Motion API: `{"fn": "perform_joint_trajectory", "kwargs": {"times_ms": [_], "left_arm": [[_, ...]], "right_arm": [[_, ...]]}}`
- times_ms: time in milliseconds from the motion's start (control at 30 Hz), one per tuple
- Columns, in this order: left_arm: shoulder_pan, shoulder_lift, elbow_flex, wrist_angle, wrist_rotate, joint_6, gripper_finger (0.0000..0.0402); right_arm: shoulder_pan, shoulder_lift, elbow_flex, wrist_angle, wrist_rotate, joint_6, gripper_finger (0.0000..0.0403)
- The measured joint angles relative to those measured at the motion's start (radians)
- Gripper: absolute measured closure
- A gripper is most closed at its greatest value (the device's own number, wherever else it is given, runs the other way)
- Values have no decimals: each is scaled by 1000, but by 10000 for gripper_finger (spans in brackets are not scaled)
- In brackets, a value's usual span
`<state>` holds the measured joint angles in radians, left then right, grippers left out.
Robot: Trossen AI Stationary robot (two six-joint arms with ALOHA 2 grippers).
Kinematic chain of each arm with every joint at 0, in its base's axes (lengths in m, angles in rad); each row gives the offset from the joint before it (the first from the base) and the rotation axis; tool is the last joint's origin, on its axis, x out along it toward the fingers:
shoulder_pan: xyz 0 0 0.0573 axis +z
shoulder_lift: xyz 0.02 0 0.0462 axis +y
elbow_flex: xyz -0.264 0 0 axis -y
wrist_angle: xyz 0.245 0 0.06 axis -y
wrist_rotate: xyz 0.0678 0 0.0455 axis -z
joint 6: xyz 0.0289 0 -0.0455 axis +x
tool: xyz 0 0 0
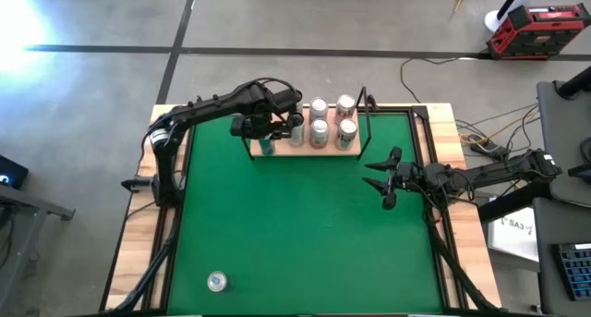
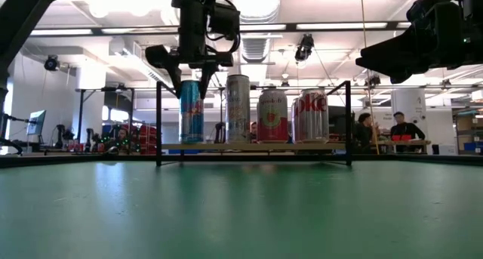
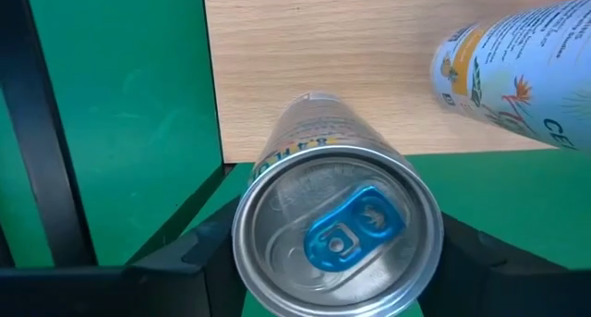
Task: Place canned beverage on shelf
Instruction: Put the top blue soda can on the shelf
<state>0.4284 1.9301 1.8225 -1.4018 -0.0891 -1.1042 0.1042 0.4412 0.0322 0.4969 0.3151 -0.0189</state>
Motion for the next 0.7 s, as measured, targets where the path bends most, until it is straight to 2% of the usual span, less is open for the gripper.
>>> {"fn": "perform_joint_trajectory", "kwargs": {"times_ms": [200, 433, 700], "left_arm": [[16, -2, 26, 9, -28, 20, 187], [78, -4, 90, 16, -36, 124, 177], [151, -3, 98, 35, -32, 240, 179]], "right_arm": [[0, 0, 0, 0, 0, 0, 209], [0, 0, 0, 0, 0, 0, 209], [0, 0, 0, 0, 0, 0, 209]]}}
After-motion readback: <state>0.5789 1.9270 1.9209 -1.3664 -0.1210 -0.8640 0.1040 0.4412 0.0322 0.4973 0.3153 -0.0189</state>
